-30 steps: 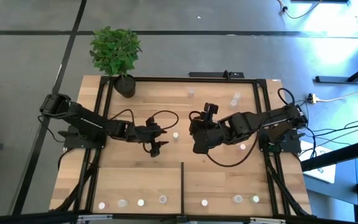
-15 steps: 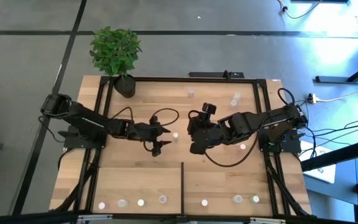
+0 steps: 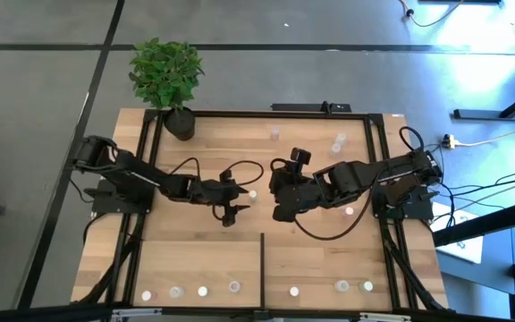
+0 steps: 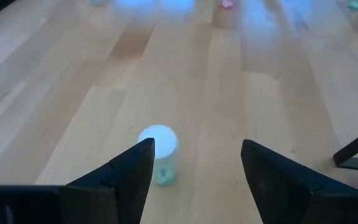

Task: Pick and place medicine bottles onto shelf by color
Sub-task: Put the top green pill bottle on the shelf aligned with the other green pill bottle

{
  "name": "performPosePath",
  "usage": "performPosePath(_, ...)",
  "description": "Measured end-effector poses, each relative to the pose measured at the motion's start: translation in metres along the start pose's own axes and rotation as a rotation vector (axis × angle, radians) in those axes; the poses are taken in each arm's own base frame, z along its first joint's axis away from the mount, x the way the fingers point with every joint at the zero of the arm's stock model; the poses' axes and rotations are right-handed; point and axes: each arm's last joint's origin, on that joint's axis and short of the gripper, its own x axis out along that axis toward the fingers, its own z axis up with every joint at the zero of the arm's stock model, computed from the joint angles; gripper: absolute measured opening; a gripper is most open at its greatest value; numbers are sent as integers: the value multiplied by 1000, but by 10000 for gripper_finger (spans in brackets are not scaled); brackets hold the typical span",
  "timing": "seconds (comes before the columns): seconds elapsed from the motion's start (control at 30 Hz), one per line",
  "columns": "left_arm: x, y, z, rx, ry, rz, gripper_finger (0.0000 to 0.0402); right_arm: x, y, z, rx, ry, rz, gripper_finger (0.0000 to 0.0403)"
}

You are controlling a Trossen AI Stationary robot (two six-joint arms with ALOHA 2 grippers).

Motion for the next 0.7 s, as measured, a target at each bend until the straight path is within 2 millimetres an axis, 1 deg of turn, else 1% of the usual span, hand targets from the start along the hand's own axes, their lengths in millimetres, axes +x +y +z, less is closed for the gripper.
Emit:
performPosePath(0.2, 7, 8, -5, -8, 28, 37, 234, 0, 0, 0, 3, -3, 1, 210)
performPosePath(0.33, 8, 14, -5, -18, 29, 59, 234, 0, 0, 0, 3, -4, 1, 210)
performPosePath(0.7, 9, 17, -5, 4, 32, 66, 234, 0, 0, 1, 4, -5, 1, 210)
